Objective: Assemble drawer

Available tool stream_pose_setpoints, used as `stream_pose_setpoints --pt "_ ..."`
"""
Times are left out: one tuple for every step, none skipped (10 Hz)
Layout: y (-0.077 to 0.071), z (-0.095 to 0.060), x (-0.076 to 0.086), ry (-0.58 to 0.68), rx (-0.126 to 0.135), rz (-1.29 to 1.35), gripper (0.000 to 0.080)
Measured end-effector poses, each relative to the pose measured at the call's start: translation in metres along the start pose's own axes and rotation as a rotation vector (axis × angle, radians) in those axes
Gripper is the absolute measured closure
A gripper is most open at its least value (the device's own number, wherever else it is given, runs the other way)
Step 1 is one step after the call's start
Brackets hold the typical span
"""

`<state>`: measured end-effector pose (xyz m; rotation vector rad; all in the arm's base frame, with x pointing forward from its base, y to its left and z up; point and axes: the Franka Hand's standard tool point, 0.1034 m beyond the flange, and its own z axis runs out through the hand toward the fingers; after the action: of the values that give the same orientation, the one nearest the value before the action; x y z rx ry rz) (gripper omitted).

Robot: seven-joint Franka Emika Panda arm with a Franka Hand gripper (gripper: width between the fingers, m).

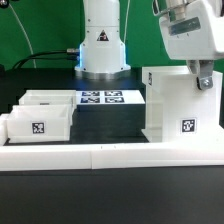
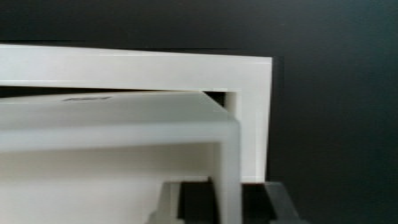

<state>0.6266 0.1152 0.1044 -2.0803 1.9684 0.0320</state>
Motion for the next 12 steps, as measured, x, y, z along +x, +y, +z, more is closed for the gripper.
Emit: stream_pose_setpoints --pt "-0.0041 0.0013 0.0004 -0.002 -0.004 0.006 0.0760" --pt "-0.0070 0.0023 0.0011 -0.003 -0.007 0.009 0.0760" --pt "-0.0094 0.0032 0.0015 -0.005 -0.011 0.010 0.0760" --pt "-0.0098 0.0031 0.0014 -0.006 -0.014 0.010 0.0760" --pt "-0.0098 0.0030 0.0013 -0.006 -0.014 0.010 0.0760" --pt "-0.0098 0.0026 0.0014 -0.006 -0.014 0.007 0.0760" --pt "-0.0094 0.0031 0.0011 -0.006 -0.014 0.003 0.0680" --pt "-0.0091 0.0033 0.0008 -0.006 -0.015 0.001 0.0545" --pt "-0.0090 0.0034 0.0007 -0.006 -0.015 -0.001 0.0545" --pt "-0.0089 0.0034 0.0005 -0.007 -0.015 -0.004 0.0376" --pt "-0.0091 0.0033 0.0002 -0.007 -0.014 -0.006 0.0376" --pt "-0.0096 0.0031 0.0001 -0.006 -0.012 -0.008 0.0204"
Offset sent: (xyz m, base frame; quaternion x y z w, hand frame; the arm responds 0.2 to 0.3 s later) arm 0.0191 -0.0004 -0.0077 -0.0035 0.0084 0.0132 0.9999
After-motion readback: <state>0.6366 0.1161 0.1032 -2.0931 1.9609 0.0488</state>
